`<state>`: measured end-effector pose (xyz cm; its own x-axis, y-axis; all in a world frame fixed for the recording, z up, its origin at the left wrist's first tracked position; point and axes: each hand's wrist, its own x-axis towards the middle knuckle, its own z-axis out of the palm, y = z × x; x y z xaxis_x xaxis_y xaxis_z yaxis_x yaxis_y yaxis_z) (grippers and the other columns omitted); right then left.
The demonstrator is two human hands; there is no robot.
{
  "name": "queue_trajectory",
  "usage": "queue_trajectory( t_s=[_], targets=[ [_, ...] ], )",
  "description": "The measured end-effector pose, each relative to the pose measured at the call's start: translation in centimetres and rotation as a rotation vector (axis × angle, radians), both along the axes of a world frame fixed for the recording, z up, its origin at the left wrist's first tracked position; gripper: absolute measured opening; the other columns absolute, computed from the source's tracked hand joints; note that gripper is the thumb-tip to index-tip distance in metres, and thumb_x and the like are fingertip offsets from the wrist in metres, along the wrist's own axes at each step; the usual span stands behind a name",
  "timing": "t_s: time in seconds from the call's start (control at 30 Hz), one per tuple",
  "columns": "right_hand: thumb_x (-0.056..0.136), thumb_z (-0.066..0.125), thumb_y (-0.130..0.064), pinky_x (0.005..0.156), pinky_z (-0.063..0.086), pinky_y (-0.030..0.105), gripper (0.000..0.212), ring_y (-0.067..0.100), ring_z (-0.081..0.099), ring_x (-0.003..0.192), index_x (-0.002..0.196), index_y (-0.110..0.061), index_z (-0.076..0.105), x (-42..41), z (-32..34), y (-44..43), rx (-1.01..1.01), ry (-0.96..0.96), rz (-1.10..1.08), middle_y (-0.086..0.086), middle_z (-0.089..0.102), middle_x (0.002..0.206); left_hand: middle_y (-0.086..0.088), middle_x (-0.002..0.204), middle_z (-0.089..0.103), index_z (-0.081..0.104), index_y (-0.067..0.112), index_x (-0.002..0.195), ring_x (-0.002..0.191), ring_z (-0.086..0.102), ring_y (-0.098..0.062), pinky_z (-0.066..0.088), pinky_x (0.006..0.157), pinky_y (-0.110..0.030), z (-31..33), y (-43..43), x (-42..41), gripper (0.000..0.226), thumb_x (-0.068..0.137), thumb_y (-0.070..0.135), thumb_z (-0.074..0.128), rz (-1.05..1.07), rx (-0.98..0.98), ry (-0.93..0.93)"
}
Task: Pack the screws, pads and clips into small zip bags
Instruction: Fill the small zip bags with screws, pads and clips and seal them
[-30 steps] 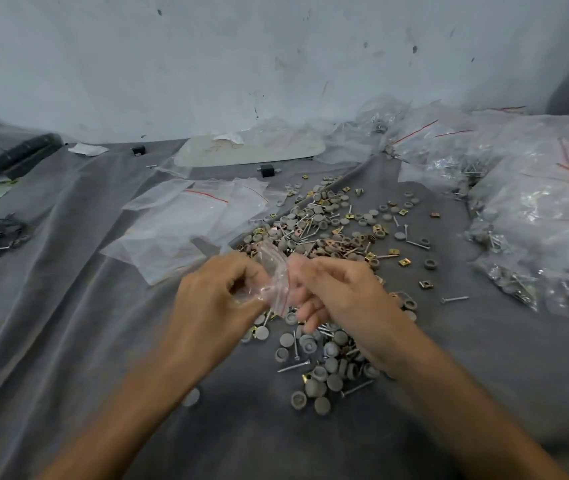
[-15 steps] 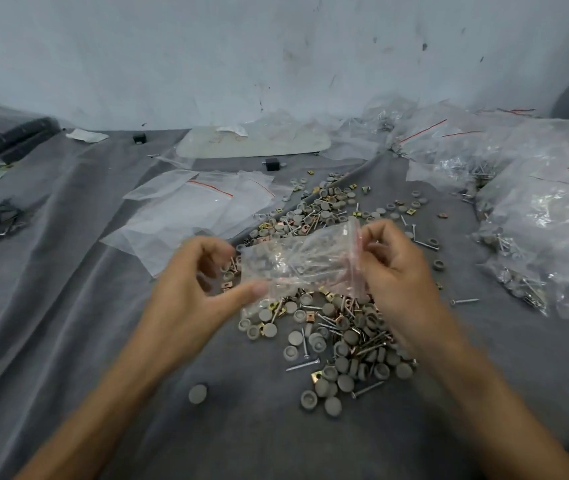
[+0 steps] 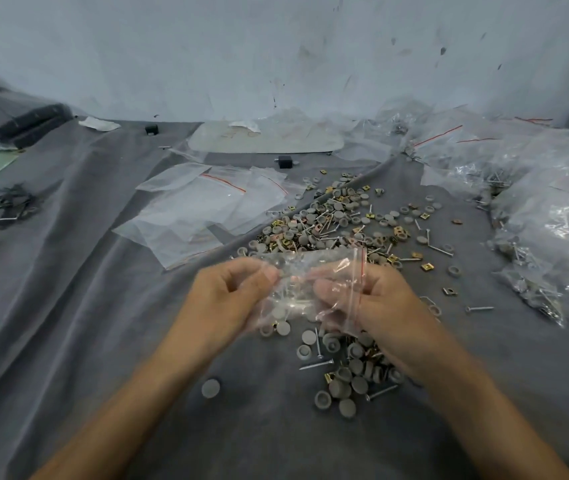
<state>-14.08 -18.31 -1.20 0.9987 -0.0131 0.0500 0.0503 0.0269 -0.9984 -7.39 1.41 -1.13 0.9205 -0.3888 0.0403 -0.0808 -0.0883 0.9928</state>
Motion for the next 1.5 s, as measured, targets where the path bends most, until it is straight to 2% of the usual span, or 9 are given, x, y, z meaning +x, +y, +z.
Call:
queue_trajectory(
  t_s=[0.17, 0.33, 0.43, 0.67, 0.83, 1.0, 1.17, 1.33, 1.5],
  targets=[
    [0.075, 0.086, -0.025, 0.054, 0.054, 0.024, 0.053, 0.013, 0.061, 0.063, 0.121, -0.043, 0.067, -0.3, 0.9, -1.1, -0.131, -0.031, 0.152, -0.002, 0.074, 0.081, 0.005, 0.048, 0.058, 0.075, 0.021, 0.082, 0.039, 0.049, -0.003, 0.038, 0.041, -0.018, 1.0, 1.1, 1.8, 0.046, 0.087, 0.062, 0.054, 0.139, 0.195, -0.243],
    [0.072, 0.088, -0.033, 0.070, 0.060, 0.025, 0.065, 0.006, 0.071, 0.088, 0.131, -0.033, 0.059, -0.3, 1.0, -0.8, -0.367, -0.042, 0.016, -0.020, 0.072, 0.100, 0.024, 0.138, 0.051, 0.045, 0.043, 0.142, 0.128, 0.045, 0.005, 0.035, 0.102, -0.017, 2.2, 3.4, 2.0, 0.087, 0.069, 0.089, 0.059, 0.100, 0.498, -0.697],
    [0.077, 0.087, -0.038, 0.070, 0.060, 0.029, 0.057, 0.009, 0.068, 0.077, 0.129, -0.036, 0.063, 0.0, 0.3, 1.2, -0.527, -0.098, 0.060, -0.015, 0.072, 0.093, 0.017, 0.156, 0.034, 0.025, 0.042, 0.153, 0.146, 0.027, -0.003, 0.023, 0.118, -0.034, 2.1, 2.3, 0.2, 0.117, 0.055, 0.095, 0.060, -0.196, 0.643, -0.877],
    [0.082, 0.083, -0.024, 0.059, 0.042, 0.008, 0.035, -0.005, 0.058, 0.060, 0.113, -0.029, 0.069, 0.4, -0.7, 3.2, -0.453, -0.151, 0.141, -0.027, 0.065, 0.077, 0.028, 0.138, 0.045, 0.033, 0.047, 0.147, 0.130, 0.031, 0.013, 0.019, 0.111, -0.014, 1.2, 1.9, -0.3, 0.109, 0.051, 0.083, 0.071, -0.323, 0.663, -0.770],
    [0.094, 0.067, -0.022, 0.084, 0.049, 0.019, 0.016, 0.001, 0.064, 0.097, 0.106, -0.031, 0.072, 0.7, -0.3, 1.7, -0.552, -0.232, 0.060, -0.014, 0.066, 0.106, 0.027, 0.129, 0.059, 0.052, 0.043, 0.136, 0.124, 0.052, 0.005, 0.039, 0.110, -0.026, 1.5, 2.0, 0.6, 0.092, 0.055, 0.075, 0.079, -0.310, 0.529, -0.651],
    [0.099, 0.063, -0.026, 0.071, 0.046, 0.024, 0.008, 0.006, 0.062, 0.081, 0.102, -0.027, 0.070, 0.1, 0.3, 0.8, -0.605, -0.281, -0.255, -0.012, 0.065, 0.090, 0.033, 0.117, 0.065, 0.054, 0.049, 0.124, 0.116, 0.057, 0.013, 0.039, 0.100, -0.008, 2.3, 3.8, 3.7, 0.075, 0.058, 0.066, 0.084, -0.058, 0.301, -0.487],
    [0.097, 0.064, -0.037, 0.099, 0.040, 0.032, 0.021, 0.011, 0.055, 0.102, 0.110, -0.023, 0.072, -1.1, -0.7, 6.8, -0.958, -0.397, 0.320, -0.001, 0.066, 0.101, 0.021, 0.120, 0.067, 0.056, 0.045, 0.127, 0.117, 0.057, 0.010, 0.040, 0.102, -0.010, 1.9, 4.7, 5.1, 0.081, 0.054, 0.069, 0.081, 0.017, 0.319, -0.493],
    [0.101, 0.053, -0.037, 0.107, 0.038, 0.038, 0.028, 0.023, 0.051, 0.121, 0.123, -0.024, 0.065, 0.7, -1.0, 10.3, -1.346, -0.563, 0.490, 0.002, 0.061, 0.123, 0.024, 0.123, 0.065, 0.054, 0.053, 0.122, 0.122, 0.053, 0.011, 0.036, 0.100, -0.005, 1.2, 4.4, 4.8, 0.077, 0.053, 0.074, 0.081, -0.014, 0.353, -0.475],
    [0.096, 0.064, -0.021, 0.091, 0.046, 0.038, 0.012, 0.022, 0.057, 0.103, 0.104, -0.014, 0.069, 1.2, -0.2, 9.3, -1.117, -0.445, 0.520, 0.005, 0.063, 0.106, 0.023, 0.126, 0.063, 0.055, 0.043, 0.128, 0.119, 0.053, 0.016, 0.034, 0.094, 0.002, 0.9, 4.0, 4.2, 0.080, 0.058, 0.067, 0.085, -0.060, 0.352, -0.505]
  ],
)
